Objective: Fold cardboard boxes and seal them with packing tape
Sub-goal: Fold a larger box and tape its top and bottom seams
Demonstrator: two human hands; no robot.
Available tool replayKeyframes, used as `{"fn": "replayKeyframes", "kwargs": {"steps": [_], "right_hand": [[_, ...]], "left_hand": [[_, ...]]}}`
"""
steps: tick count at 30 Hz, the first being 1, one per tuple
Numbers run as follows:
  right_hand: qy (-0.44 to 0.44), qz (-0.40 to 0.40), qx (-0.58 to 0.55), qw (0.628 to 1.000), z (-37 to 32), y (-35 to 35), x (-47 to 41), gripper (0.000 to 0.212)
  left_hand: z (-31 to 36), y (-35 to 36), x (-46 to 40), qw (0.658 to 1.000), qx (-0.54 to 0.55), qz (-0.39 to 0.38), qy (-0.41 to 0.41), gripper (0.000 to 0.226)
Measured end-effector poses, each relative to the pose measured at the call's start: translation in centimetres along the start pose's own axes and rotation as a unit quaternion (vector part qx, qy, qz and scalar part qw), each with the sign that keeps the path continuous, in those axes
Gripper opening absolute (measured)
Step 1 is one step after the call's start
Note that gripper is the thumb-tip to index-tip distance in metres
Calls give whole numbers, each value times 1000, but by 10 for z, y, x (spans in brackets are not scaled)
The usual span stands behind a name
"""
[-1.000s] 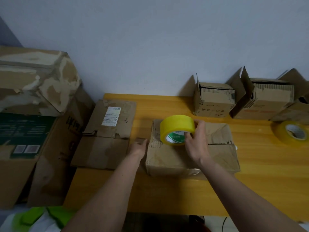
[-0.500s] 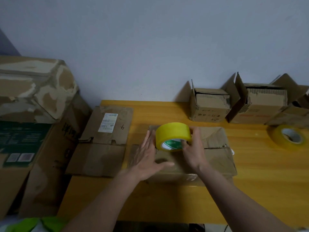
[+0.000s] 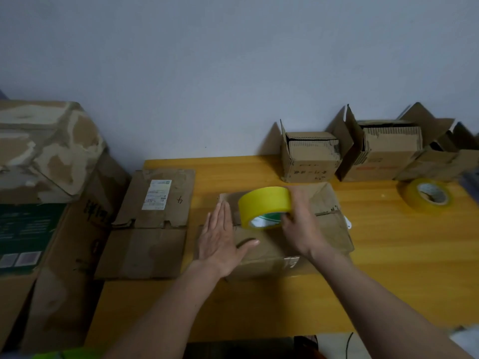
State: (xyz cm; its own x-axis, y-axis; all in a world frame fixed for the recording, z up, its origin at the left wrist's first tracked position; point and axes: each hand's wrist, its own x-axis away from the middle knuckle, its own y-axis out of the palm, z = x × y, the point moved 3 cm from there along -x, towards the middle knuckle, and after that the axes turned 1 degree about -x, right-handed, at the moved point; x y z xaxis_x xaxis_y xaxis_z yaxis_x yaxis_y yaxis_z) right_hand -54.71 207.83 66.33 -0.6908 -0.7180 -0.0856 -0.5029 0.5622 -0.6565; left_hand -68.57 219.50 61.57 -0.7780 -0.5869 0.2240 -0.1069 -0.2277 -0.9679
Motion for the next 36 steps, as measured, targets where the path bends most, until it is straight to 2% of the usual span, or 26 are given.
{"fn": "replayKeyframes", "kwargs": {"steps": [5,13,16,18,21,23,26,31,36], "right_hand": [[70,30,75,994,22,-38,5,56],[135,87,-89,983,39,-21,0,39],[144,106,-164,970,38,-14,3,51],[184,108,-172,962,40,-9,3,56],[238,89,-139,957,42,-3,2,20],[227,100,-115,962,38,-3,0,12],[164,100,-116,974,31,-9,-5,25],[146,97,-136,975,25,-25,-6,31],[153,138,-25,978,54,-81,-4,63]], "left_hand": [[13,1,-1,1000,9,-14,2,110],[15,4,-2,1000,9,1,8,103],[18,3,-4,1000,-17,8,13,98],[20,3,-5,999,-31,5,9,97],[22,5,-4,999,-29,5,14,95],[20,7,-5,1000,-11,4,27,93],[18,7,-6,999,-16,-2,32,92],[21,6,-7,999,-25,-8,36,94],[14,11,-6,999,-20,-13,25,99]]}}
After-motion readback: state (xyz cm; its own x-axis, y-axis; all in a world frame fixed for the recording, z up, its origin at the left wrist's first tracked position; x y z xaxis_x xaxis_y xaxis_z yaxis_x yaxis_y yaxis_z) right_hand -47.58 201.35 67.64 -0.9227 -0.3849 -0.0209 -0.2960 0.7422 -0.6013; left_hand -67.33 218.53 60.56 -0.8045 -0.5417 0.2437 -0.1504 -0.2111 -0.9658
